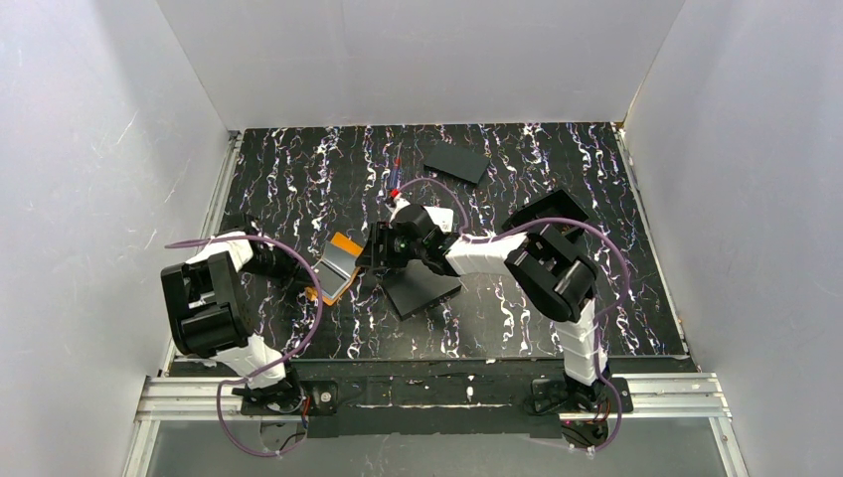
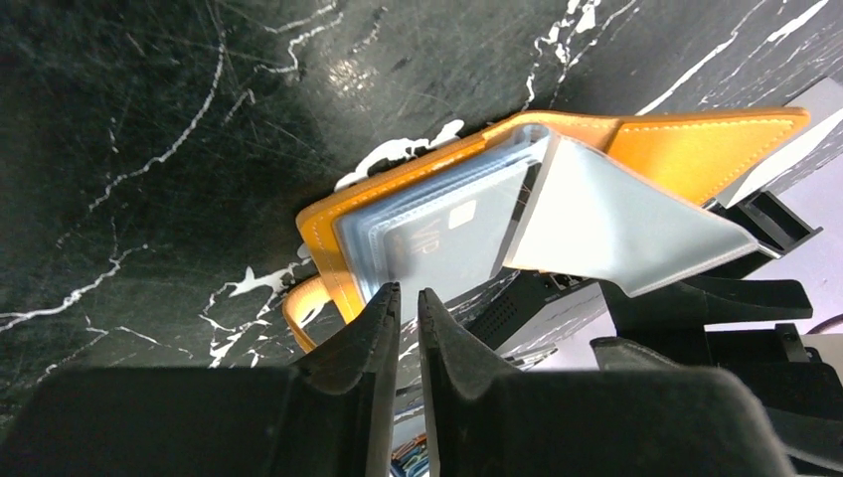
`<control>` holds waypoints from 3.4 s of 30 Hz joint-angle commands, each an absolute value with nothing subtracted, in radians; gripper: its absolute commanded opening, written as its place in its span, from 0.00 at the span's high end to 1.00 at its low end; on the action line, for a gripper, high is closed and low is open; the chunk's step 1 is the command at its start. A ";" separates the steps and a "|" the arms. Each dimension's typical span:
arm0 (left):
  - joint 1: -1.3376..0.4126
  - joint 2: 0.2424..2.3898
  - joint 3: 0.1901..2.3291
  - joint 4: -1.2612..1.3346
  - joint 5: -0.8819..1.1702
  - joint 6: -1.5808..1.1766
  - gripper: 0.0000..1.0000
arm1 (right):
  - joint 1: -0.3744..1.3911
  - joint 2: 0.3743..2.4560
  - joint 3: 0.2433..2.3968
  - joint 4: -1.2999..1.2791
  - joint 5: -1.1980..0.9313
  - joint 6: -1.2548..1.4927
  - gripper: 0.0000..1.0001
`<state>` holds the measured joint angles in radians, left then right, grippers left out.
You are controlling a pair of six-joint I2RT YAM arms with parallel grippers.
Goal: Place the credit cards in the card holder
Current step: Close the card holder at the center of the board.
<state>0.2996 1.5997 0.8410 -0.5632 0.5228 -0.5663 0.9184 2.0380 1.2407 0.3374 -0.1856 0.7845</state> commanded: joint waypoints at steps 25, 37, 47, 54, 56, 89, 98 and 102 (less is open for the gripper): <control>0.302 1.591 0.765 -0.475 0.634 -0.520 0.66 | 0.816 2.191 1.240 0.840 -0.343 0.755 0.99; 0.302 1.424 0.721 -0.399 0.790 -0.503 0.59 | 0.835 1.952 1.180 0.385 -0.211 0.065 0.99; 0.224 1.404 0.743 -0.318 0.910 -0.611 0.58 | 0.984 1.955 1.196 0.204 -0.073 -0.249 0.99; 0.159 1.331 0.785 -0.308 0.885 -0.665 0.59 | 1.059 1.963 1.192 0.162 0.042 -0.321 0.99; 0.155 1.329 0.808 -0.308 0.862 -0.683 0.60 | 1.076 1.944 1.172 0.192 0.068 -0.332 0.99; -0.039 1.607 1.117 -0.565 0.706 -0.678 0.76 | 1.258 1.874 1.014 0.547 0.414 -0.632 0.99; -0.062 1.633 0.994 -0.565 0.603 -0.610 0.78 | 1.285 1.882 1.009 0.519 0.413 -0.636 0.99; -0.062 1.673 0.978 -0.562 0.575 -0.585 0.80 | 1.303 1.894 1.007 0.513 0.429 -0.637 0.96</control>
<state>-0.0658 1.6497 0.9966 -0.5400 0.6277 -0.6350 1.2800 1.8931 1.0172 0.4938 0.3981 -0.6300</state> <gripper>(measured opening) 0.203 0.042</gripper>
